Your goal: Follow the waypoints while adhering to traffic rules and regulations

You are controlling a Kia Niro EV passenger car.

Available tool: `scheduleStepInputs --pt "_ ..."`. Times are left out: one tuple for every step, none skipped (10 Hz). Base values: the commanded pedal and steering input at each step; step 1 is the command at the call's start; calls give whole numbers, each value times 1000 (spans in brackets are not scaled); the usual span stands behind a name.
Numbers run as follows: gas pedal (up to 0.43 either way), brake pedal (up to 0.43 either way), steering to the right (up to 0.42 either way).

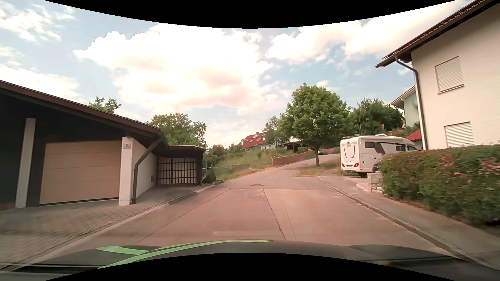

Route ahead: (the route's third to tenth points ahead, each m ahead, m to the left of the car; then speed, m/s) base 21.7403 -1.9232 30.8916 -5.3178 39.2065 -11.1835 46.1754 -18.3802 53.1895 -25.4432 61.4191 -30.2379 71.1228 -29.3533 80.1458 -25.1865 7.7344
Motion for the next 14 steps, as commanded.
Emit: scheduleStepInputs --pt "110 0 31" --pt "110 0 31" --pt "110 0 31" --pt "110 0 31" --pt "110 0 31" --pt "110 0 31" --pt "110 0 31" --pt "110 0 30" --pt "110 0 30" --pt "110 0 31" --pt "110 0 31" --pt "110 0 32" --pt "110 0 36" --pt "110 0 44"
